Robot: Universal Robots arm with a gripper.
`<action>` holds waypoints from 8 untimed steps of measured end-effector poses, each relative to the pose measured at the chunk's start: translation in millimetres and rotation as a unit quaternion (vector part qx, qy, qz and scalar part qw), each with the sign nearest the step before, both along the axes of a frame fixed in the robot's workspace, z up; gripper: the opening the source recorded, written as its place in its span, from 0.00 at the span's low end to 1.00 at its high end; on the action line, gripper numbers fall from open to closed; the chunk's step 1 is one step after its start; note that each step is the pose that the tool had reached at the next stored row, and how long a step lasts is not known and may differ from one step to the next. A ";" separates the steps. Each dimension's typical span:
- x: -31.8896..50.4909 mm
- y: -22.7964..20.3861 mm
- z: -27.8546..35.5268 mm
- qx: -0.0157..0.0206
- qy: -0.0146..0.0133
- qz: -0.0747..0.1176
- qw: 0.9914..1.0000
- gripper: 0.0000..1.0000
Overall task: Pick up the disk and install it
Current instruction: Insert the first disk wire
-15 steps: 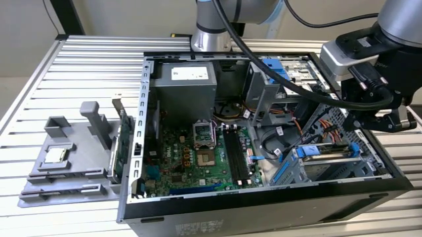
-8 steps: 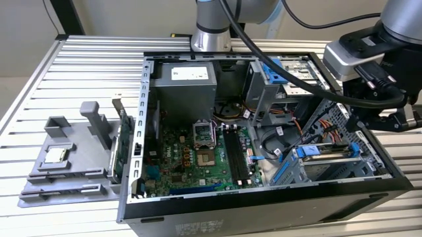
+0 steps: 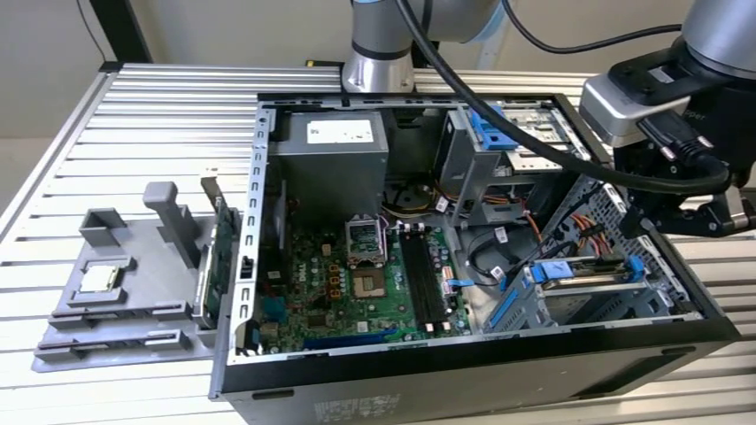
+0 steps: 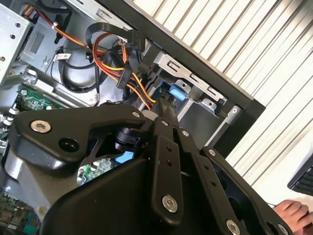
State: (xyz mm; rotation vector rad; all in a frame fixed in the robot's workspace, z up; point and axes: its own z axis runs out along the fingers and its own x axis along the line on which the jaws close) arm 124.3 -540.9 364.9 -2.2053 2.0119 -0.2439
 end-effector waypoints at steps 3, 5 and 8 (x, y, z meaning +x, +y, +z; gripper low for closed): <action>0.0 4.9 -0.9 -0.013 0.000 0.000 1.000 0.00; 0.0 8.9 -1.9 -0.023 0.000 0.000 1.000 0.00; 0.0 10.5 -2.7 -0.025 0.000 0.000 1.000 0.00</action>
